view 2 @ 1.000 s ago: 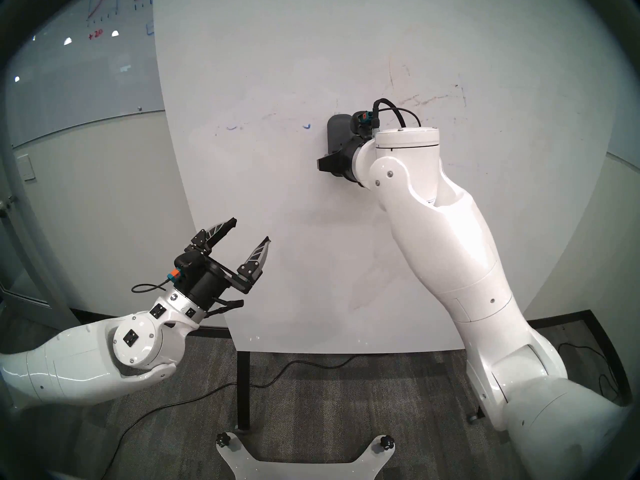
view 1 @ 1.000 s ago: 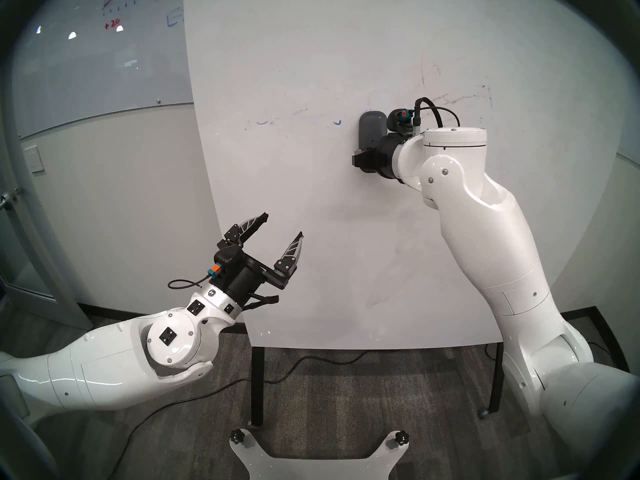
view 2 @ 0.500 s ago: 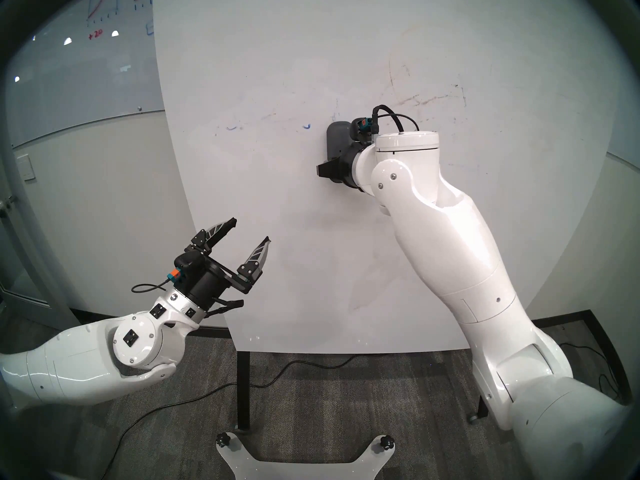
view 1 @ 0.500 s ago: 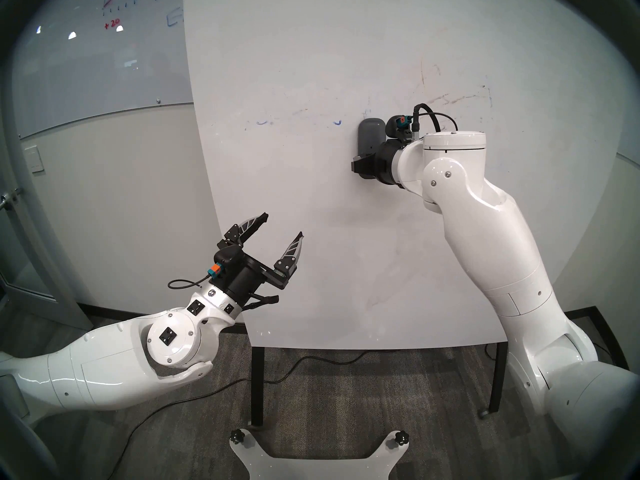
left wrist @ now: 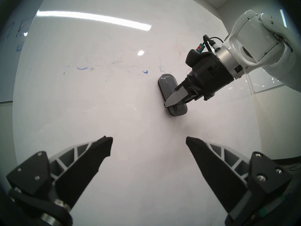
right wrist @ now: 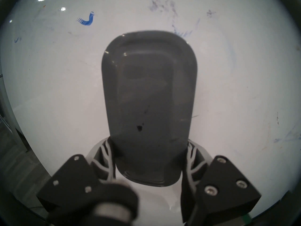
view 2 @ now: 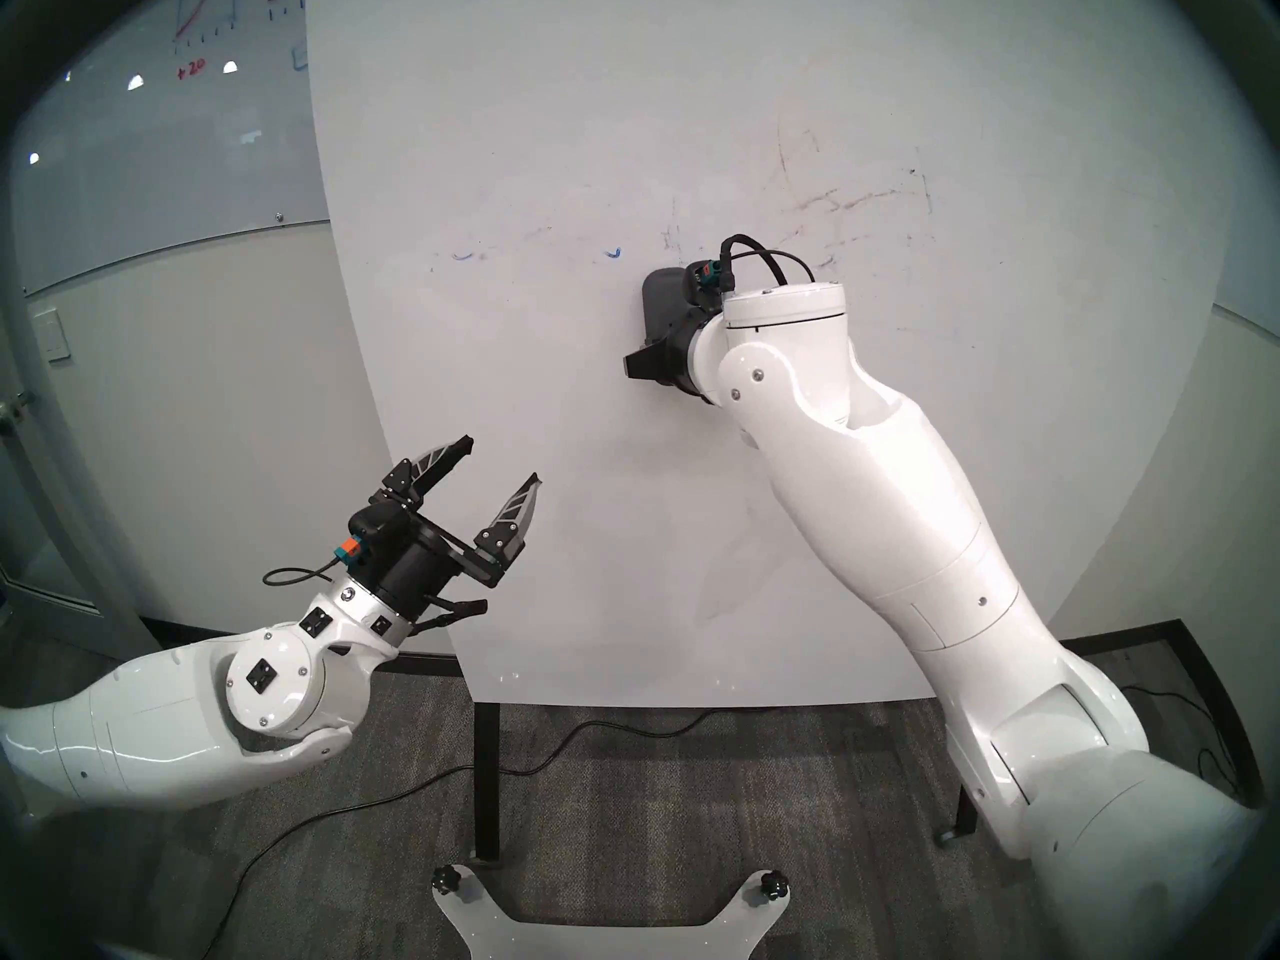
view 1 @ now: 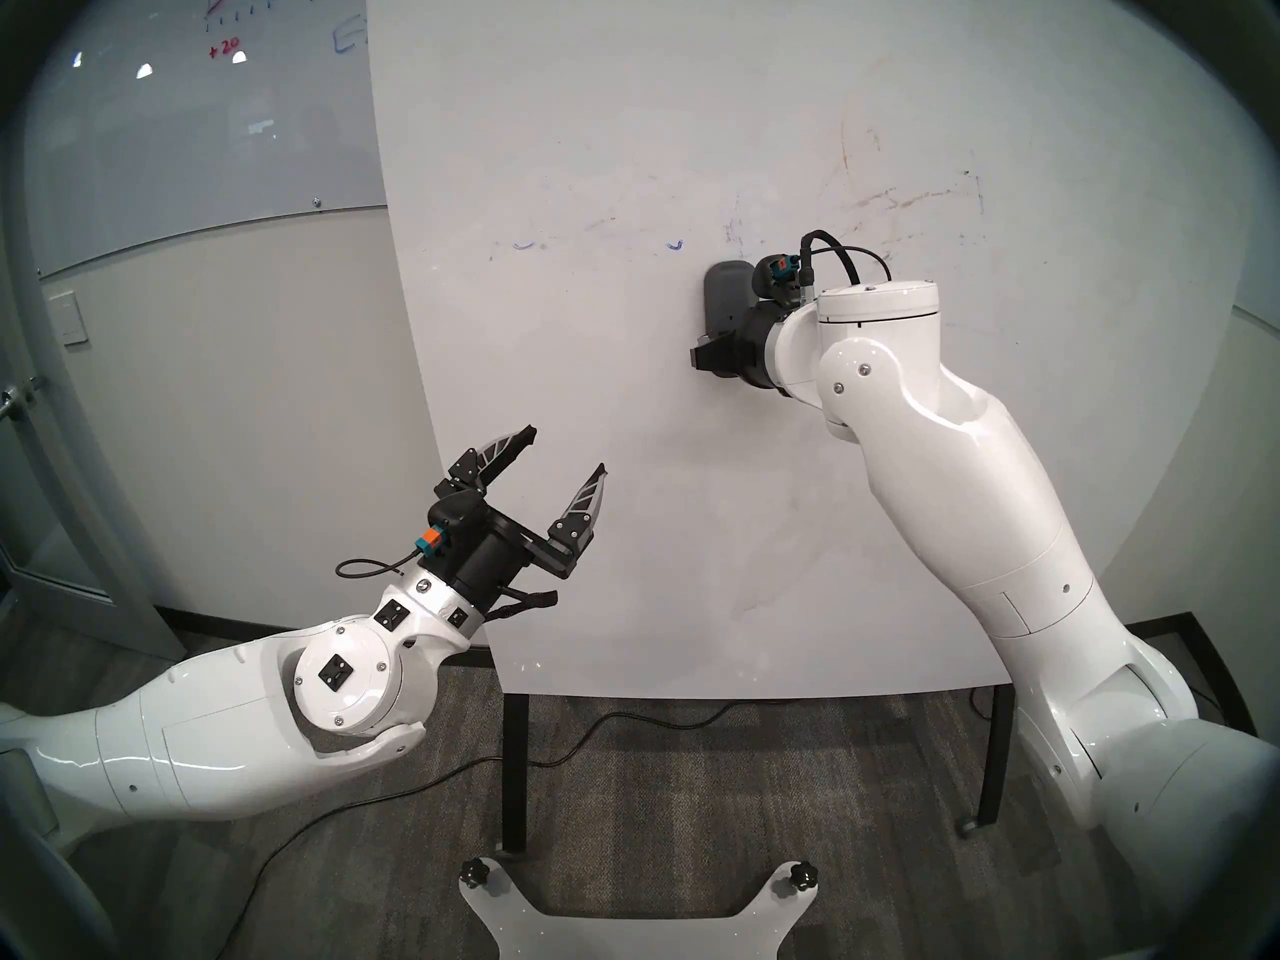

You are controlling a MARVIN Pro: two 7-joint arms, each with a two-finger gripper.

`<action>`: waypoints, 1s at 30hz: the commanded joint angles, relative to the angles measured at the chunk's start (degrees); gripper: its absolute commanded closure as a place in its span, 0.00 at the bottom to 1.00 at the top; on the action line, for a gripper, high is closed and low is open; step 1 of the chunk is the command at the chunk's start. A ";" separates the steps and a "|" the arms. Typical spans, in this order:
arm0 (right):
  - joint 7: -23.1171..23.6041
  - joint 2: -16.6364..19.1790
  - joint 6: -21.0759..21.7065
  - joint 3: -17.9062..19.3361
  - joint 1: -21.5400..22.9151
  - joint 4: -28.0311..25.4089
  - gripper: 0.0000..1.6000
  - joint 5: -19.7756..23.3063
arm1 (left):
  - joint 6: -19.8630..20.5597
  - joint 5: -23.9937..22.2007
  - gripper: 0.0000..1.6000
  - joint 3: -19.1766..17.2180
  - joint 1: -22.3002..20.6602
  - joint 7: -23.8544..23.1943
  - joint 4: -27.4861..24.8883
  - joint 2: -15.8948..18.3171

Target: Erase all marks on the whiteboard with the eraser

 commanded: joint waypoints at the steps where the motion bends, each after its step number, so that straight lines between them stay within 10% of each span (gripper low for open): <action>1: 0.46 -0.58 0.11 -1.00 2.79 0.97 1.00 -0.98 | -0.51 -0.01 0.00 -0.56 -0.48 0.05 -0.58 0.01; 30: -1.93 -3.75 -1.08 -3.51 6.24 0.11 1.00 -5.65 | -0.43 0.01 0.00 -0.53 -0.50 0.06 -0.55 -0.02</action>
